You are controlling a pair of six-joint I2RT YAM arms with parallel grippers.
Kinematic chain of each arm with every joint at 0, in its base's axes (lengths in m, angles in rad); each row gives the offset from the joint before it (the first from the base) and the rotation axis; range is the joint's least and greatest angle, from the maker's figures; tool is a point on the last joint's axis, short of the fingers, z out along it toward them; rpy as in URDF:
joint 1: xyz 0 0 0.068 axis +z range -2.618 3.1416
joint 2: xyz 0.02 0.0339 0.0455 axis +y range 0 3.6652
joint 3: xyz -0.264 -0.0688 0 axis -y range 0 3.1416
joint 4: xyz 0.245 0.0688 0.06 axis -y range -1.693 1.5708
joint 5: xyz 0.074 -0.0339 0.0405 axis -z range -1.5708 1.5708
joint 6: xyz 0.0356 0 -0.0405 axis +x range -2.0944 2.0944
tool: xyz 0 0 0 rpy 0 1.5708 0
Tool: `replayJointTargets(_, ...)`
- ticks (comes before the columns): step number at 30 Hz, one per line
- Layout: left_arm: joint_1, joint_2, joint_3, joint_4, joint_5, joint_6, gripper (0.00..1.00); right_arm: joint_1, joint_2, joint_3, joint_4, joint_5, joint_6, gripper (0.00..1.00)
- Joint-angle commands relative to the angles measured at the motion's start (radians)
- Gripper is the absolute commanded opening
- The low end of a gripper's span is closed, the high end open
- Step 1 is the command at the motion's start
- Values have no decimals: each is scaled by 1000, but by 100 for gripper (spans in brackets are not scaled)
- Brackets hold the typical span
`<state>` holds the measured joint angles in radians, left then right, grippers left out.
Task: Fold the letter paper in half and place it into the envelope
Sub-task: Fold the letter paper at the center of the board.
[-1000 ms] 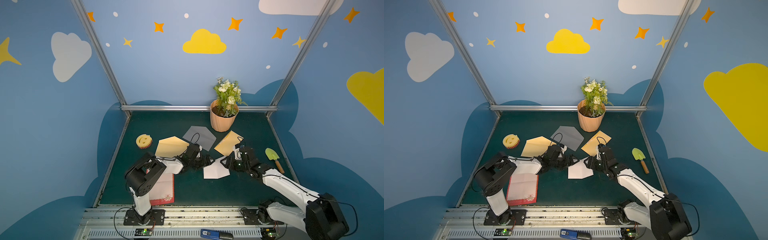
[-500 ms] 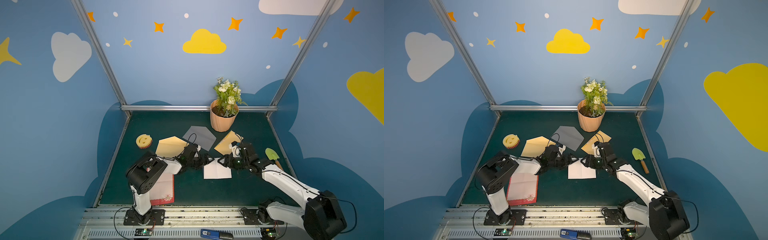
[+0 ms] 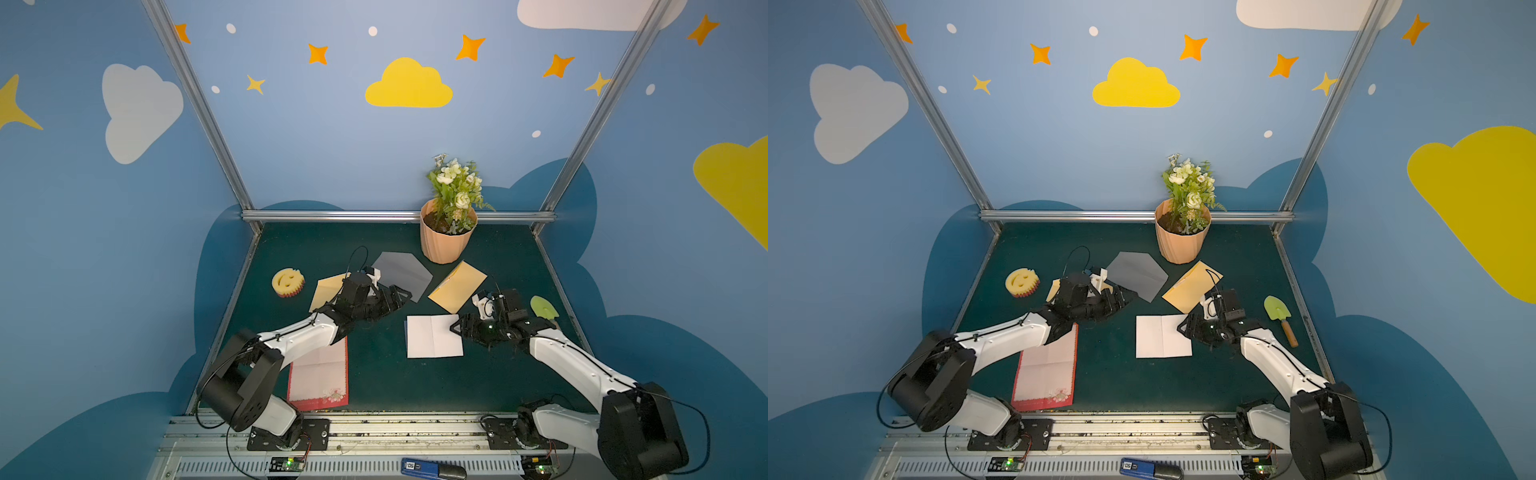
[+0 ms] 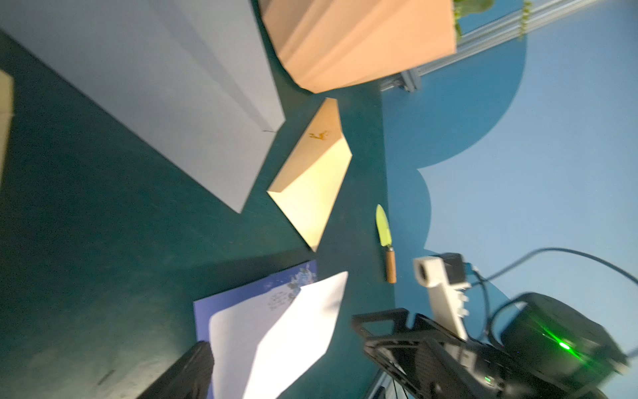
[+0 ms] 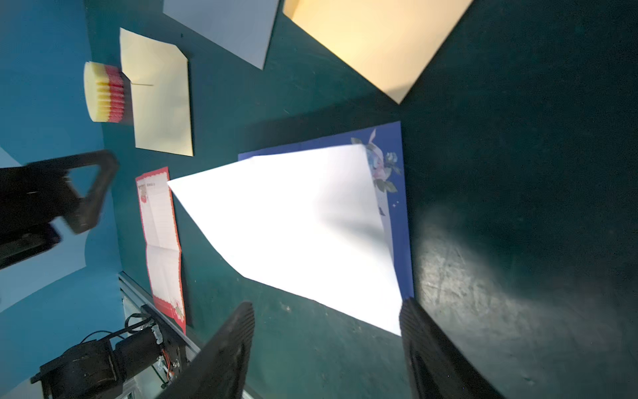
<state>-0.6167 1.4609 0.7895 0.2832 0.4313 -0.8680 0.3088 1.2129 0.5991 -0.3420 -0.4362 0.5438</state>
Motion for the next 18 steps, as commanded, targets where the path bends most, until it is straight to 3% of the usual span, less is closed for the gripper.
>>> replayJointTargets(1,-51,2,10,-50,-8,2,93,-17,30,-17,39,-47,-13,66)
replayJointTargets(9,-119,154,-10,117,0,-83,93,-41,66,-30,72,-87,-20,66)
replayJointTargets(18,-145,301,1,157,2,-109,92,-51,87,-48,94,-108,-19,66)
